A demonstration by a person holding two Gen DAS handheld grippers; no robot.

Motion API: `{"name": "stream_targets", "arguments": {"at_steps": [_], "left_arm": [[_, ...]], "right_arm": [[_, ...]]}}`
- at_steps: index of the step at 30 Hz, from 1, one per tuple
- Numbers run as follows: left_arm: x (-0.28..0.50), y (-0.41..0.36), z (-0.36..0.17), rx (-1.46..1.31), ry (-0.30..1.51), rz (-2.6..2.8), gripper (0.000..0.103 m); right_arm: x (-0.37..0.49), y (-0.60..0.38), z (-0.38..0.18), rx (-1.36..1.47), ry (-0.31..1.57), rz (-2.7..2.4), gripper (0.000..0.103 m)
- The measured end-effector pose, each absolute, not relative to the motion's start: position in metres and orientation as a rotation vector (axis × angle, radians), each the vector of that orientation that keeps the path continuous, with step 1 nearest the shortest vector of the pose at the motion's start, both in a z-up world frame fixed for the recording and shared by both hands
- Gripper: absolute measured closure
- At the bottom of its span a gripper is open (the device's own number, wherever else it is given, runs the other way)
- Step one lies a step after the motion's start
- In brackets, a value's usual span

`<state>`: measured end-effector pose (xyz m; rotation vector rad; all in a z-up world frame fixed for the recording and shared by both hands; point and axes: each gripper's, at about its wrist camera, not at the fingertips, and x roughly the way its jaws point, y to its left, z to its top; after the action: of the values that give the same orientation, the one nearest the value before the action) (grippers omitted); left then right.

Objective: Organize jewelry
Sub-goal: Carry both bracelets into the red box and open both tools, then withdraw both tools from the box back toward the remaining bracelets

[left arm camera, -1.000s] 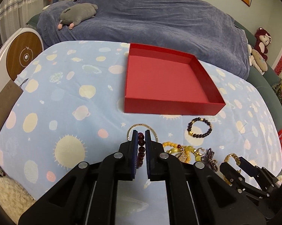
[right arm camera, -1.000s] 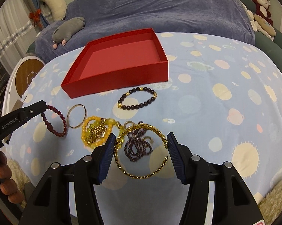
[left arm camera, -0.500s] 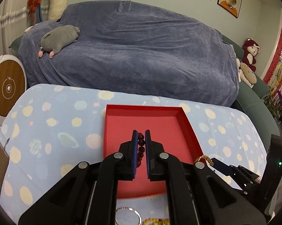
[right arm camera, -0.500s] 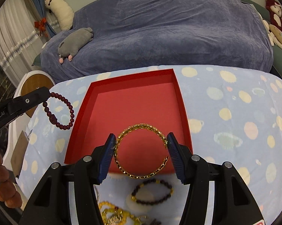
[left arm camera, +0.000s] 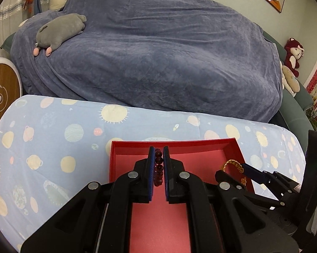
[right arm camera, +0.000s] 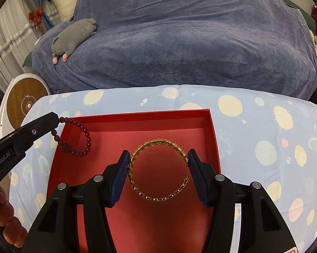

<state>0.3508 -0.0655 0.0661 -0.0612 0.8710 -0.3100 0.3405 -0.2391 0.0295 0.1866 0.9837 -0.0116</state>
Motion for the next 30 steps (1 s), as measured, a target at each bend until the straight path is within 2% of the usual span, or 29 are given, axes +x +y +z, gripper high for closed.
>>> {"name": "stream_targets", "arguments": {"at_steps": [10, 12, 14, 15, 22, 30], "left_arm": [[0.371, -0.067, 0.047, -0.05, 0.924, -0.279, 0.095], [0.371, -0.065, 0.046, -0.052, 0.922, -0.268, 0.087], [0.369, -0.063, 0.048, -0.056, 0.905, -0.242, 0.055], [0.367, -0.061, 0.051, -0.063, 0.888, -0.236, 0.052], [0.343, -0.049, 0.066, -0.039, 0.852, -0.231, 0.051], [0.278, -0.028, 0.079, -0.02, 0.824, -0.235, 0.051]], "right_arm": [[0.364, -0.234, 0.014, 0.132, 1.022, -0.051, 0.048], [0.363, -0.235, 0.014, 0.131, 1.02, -0.059, 0.046], [0.361, -0.238, 0.017, 0.135, 1.013, -0.066, 0.041], [0.36, -0.239, 0.019, 0.138, 1.002, -0.068, 0.038], [0.332, -0.247, 0.04, 0.145, 0.95, -0.06, 0.037], [0.254, -0.249, 0.062, 0.101, 0.899, -0.066, 0.037]]}}
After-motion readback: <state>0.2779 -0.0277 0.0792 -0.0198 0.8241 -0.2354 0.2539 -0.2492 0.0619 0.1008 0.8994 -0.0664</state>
